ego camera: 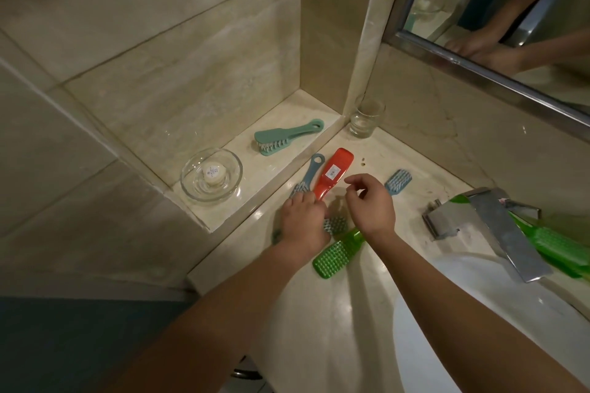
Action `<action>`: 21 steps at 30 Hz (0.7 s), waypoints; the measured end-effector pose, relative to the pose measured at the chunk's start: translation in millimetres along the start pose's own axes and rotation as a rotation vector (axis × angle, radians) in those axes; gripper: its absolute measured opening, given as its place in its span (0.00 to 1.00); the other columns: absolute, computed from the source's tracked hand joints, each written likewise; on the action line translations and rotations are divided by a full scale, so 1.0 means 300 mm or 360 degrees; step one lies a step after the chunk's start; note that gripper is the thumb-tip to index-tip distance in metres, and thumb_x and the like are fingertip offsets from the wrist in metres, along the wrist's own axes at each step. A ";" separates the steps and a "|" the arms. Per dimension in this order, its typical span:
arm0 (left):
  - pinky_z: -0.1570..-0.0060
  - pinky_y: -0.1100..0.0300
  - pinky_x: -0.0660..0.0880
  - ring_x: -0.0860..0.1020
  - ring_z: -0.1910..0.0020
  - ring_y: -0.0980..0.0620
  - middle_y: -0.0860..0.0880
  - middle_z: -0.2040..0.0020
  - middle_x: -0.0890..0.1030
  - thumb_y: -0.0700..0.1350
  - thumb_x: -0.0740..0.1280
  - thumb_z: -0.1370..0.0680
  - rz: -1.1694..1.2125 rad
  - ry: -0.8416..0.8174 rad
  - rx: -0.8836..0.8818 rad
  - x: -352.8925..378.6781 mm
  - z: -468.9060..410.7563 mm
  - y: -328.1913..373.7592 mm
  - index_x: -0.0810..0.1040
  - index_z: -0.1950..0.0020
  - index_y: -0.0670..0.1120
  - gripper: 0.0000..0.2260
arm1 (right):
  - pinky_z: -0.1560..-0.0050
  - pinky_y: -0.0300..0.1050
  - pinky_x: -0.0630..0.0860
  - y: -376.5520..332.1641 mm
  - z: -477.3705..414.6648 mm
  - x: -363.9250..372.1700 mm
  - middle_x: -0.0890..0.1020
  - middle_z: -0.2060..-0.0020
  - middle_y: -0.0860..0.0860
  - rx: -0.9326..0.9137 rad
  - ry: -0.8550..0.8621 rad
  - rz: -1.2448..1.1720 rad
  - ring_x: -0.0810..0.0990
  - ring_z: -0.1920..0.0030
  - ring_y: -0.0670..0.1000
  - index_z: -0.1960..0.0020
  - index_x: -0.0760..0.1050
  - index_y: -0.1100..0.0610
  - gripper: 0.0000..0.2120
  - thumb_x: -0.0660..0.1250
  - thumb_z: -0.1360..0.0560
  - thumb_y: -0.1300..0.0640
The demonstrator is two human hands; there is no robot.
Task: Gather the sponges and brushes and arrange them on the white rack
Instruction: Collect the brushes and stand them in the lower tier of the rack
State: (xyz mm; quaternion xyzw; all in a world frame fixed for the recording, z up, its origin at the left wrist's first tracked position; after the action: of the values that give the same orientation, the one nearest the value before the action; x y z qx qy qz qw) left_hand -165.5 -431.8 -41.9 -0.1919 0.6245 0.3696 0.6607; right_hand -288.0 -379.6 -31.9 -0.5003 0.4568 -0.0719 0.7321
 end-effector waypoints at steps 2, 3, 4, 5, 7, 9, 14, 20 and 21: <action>0.39 0.55 0.66 0.70 0.40 0.49 0.50 0.41 0.76 0.48 0.69 0.27 -0.0066 0.0016 0.0075 -0.011 0.003 0.003 0.78 0.42 0.51 0.13 | 0.61 0.41 0.74 -0.008 0.001 -0.001 0.81 0.53 0.42 0.0011 -0.0003 -0.0013 0.78 0.58 0.43 0.48 0.79 0.47 0.10 0.61 0.23 0.58; 0.39 0.55 0.66 0.71 0.41 0.49 0.50 0.42 0.77 0.47 0.69 0.26 -0.0103 0.0015 0.0114 -0.016 0.006 0.006 0.78 0.43 0.51 0.12 | 0.62 0.41 0.74 -0.011 0.002 -0.001 0.81 0.53 0.42 0.0015 -0.0007 -0.0016 0.78 0.58 0.43 0.48 0.79 0.47 0.10 0.61 0.23 0.58; 0.39 0.55 0.66 0.71 0.41 0.49 0.50 0.43 0.77 0.46 0.68 0.25 -0.0149 0.0012 0.0148 -0.019 0.011 0.010 0.77 0.43 0.50 0.12 | 0.61 0.41 0.74 -0.013 0.004 -0.001 0.82 0.53 0.43 0.0014 -0.0008 -0.0021 0.78 0.58 0.43 0.48 0.79 0.48 0.10 0.62 0.23 0.58; 0.39 0.54 0.67 0.72 0.41 0.48 0.49 0.43 0.77 0.45 0.67 0.25 -0.0196 0.0007 0.0174 -0.022 0.016 0.015 0.76 0.42 0.49 0.11 | 0.61 0.42 0.74 -0.014 0.006 -0.001 0.82 0.53 0.43 0.0011 -0.0009 -0.0025 0.79 0.57 0.44 0.48 0.79 0.48 0.10 0.62 0.23 0.58; 0.38 0.54 0.67 0.71 0.41 0.47 0.48 0.42 0.77 0.44 0.66 0.24 -0.0247 -0.0010 0.0184 -0.023 0.024 0.018 0.73 0.40 0.47 0.13 | 0.59 0.43 0.76 -0.016 0.012 -0.002 0.82 0.53 0.43 0.0000 -0.0009 -0.0029 0.79 0.56 0.45 0.48 0.79 0.48 0.09 0.62 0.23 0.58; 0.37 0.53 0.66 0.71 0.38 0.46 0.47 0.40 0.76 0.43 0.66 0.24 -0.0254 -0.0047 0.0151 -0.026 0.025 0.020 0.71 0.37 0.47 0.16 | 0.56 0.45 0.78 -0.018 0.020 -0.007 0.82 0.53 0.43 -0.0012 -0.0017 -0.0032 0.79 0.55 0.46 0.48 0.80 0.49 0.10 0.62 0.24 0.58; 0.36 0.50 0.66 0.70 0.37 0.44 0.44 0.38 0.75 0.45 0.67 0.24 -0.0484 -0.0245 0.0160 -0.029 0.011 0.051 0.72 0.36 0.47 0.17 | 0.54 0.46 0.78 -0.017 0.040 -0.028 0.82 0.54 0.43 -0.0006 -0.0036 -0.0043 0.79 0.55 0.46 0.49 0.80 0.49 0.11 0.62 0.24 0.60; 0.34 0.49 0.65 0.69 0.35 0.43 0.43 0.36 0.73 0.46 0.69 0.26 -0.0399 -0.0351 0.0089 -0.021 0.005 0.051 0.69 0.35 0.46 0.21 | 0.50 0.47 0.77 -0.005 0.055 -0.045 0.82 0.52 0.44 0.0014 -0.0078 -0.0059 0.79 0.51 0.47 0.51 0.79 0.48 0.11 0.62 0.23 0.62; 0.35 0.48 0.65 0.70 0.36 0.44 0.44 0.37 0.74 0.46 0.69 0.26 -0.0331 -0.0351 0.0067 -0.023 0.007 0.049 0.69 0.36 0.46 0.20 | 0.49 0.47 0.77 -0.003 0.052 -0.045 0.82 0.52 0.44 0.0024 -0.0092 -0.0076 0.79 0.51 0.47 0.51 0.78 0.48 0.11 0.62 0.23 0.62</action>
State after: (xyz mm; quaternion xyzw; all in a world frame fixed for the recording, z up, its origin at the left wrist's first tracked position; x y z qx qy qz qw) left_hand -174.3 -422.4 -31.8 -0.1997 0.5327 0.3048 0.7639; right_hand -283.8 -362.0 -21.8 -0.5075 0.4228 -0.0782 0.7467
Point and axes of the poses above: each hand's wrist, its own z-axis away from the middle knuckle, its own x-axis out of the palm, y = z × x, the point moved 2 cm from there along -z, towards the middle knuckle
